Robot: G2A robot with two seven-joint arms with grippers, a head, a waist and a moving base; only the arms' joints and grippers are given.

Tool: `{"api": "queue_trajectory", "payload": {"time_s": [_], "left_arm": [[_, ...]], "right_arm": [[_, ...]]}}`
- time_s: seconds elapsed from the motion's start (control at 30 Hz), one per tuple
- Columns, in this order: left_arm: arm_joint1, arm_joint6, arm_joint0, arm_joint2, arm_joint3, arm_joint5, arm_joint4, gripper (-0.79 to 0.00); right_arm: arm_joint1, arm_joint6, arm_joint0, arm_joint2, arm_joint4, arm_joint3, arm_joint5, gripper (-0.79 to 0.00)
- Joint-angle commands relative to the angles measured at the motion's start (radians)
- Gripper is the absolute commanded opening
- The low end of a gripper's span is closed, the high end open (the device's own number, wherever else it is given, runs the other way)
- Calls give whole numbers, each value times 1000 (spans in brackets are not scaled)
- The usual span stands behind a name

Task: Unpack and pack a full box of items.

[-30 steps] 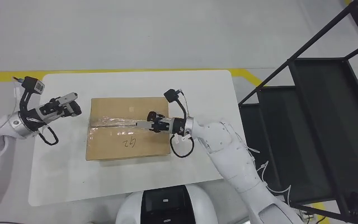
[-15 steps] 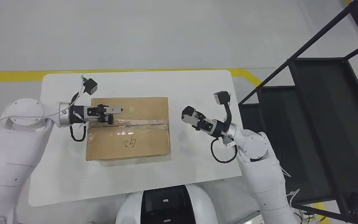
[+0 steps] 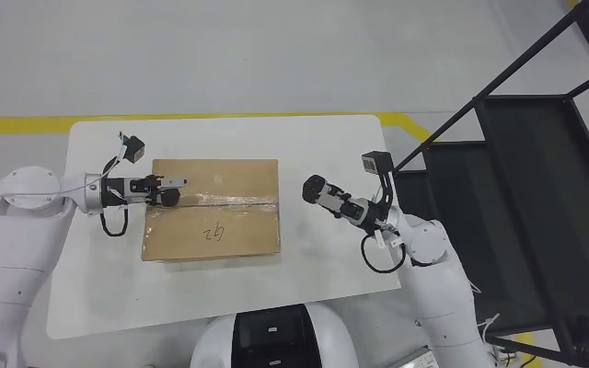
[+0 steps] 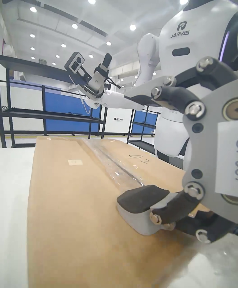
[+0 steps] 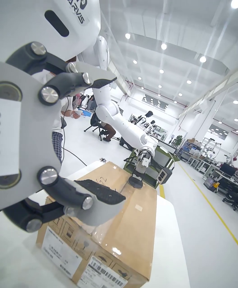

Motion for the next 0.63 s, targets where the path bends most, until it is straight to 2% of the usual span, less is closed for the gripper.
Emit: {"api": "queue_trajectory", "payload": {"time_s": [0.0,0.13,0.3,0.6], "left_arm": [[17,12,41,-52,-17,4,5,0],[45,41,126,-152,-41,13,-9,0],[64,84,206,-242,-77,10,-41,0],[69,131,249,-295,-140,-23,-101,0]], "right_arm": [[4,-2,0,7,12,2,-6,0],[10,-20,-3,21,20,5,-10,0],[18,-65,-12,47,34,37,-27,0],[31,-121,-36,81,26,58,-65,0]]}}
